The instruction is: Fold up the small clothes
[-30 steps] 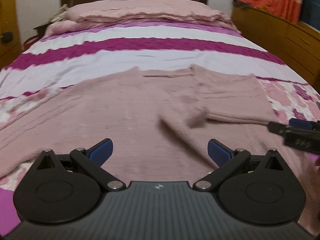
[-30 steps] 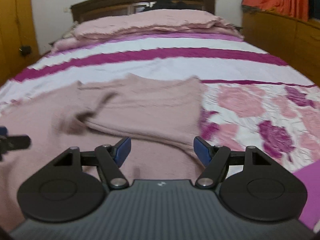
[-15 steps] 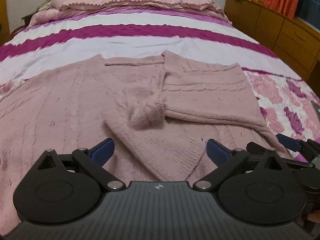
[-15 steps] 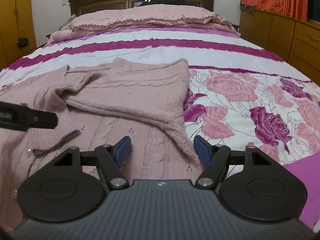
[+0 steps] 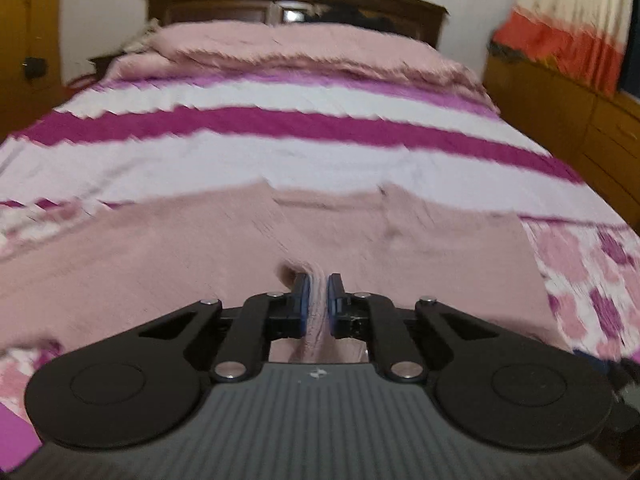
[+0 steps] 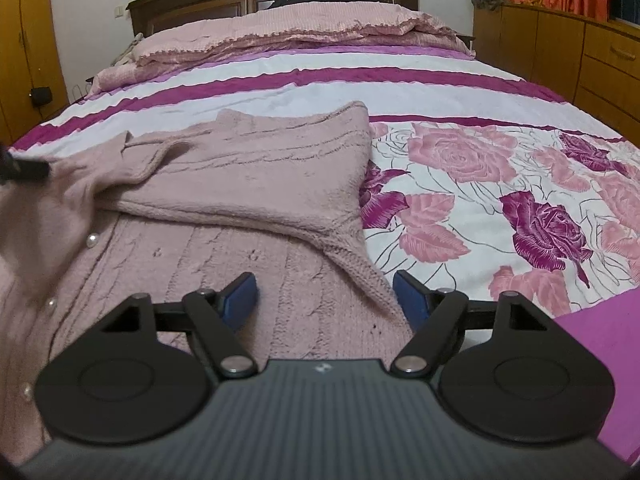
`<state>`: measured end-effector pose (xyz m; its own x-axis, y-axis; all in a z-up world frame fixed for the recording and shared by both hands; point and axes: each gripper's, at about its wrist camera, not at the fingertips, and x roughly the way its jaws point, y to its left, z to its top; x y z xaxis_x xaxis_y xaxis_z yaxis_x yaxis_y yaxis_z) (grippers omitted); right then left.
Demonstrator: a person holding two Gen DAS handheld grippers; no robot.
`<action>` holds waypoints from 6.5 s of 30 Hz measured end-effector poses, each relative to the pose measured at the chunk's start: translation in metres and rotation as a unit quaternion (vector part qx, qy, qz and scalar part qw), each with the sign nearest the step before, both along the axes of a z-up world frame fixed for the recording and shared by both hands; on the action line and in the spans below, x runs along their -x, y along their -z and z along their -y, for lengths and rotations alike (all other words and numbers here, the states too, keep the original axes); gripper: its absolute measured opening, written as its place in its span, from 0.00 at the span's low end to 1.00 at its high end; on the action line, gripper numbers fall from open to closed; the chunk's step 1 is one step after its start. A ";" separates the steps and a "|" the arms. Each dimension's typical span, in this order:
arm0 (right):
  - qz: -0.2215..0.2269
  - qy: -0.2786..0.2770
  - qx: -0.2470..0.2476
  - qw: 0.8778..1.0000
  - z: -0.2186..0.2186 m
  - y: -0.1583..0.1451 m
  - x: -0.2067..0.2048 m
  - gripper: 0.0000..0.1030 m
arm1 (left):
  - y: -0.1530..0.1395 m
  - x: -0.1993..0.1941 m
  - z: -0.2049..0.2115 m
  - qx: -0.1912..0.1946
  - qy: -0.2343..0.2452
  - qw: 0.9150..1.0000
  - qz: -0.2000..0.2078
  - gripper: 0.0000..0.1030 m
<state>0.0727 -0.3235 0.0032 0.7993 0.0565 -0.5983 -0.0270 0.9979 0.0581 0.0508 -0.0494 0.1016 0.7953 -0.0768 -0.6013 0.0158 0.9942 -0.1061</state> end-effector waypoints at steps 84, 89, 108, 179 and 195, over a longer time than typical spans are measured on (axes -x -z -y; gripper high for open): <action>0.015 0.026 0.074 0.997 -0.002 -0.005 -0.035 0.73 | 0.062 -0.106 -0.128 -0.014 -0.042 0.996 -0.080 0.48; 0.016 0.030 0.044 0.998 0.005 -0.003 -0.035 0.70 | 0.053 -0.103 -0.124 0.011 -0.056 0.996 -0.064 0.14; 0.016 0.013 0.029 0.999 0.014 -0.013 -0.024 0.23 | 0.022 -0.027 -0.135 0.051 -0.076 0.991 -0.099 0.11; -0.004 -0.076 0.035 0.996 -0.091 -0.047 0.052 0.53 | 0.065 0.116 -0.361 0.218 -0.427 0.874 0.085 0.65; 0.016 -0.057 0.014 0.998 -0.076 -0.053 0.057 0.53 | -0.029 0.112 -0.321 0.188 -0.291 0.916 0.203 0.10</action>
<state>0.0154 -0.2471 0.0566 0.8069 0.1318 -0.5758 -0.1425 0.9894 0.0267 -0.0614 0.2718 0.1302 0.9197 0.2894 -0.2653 -0.3906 0.7417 -0.5452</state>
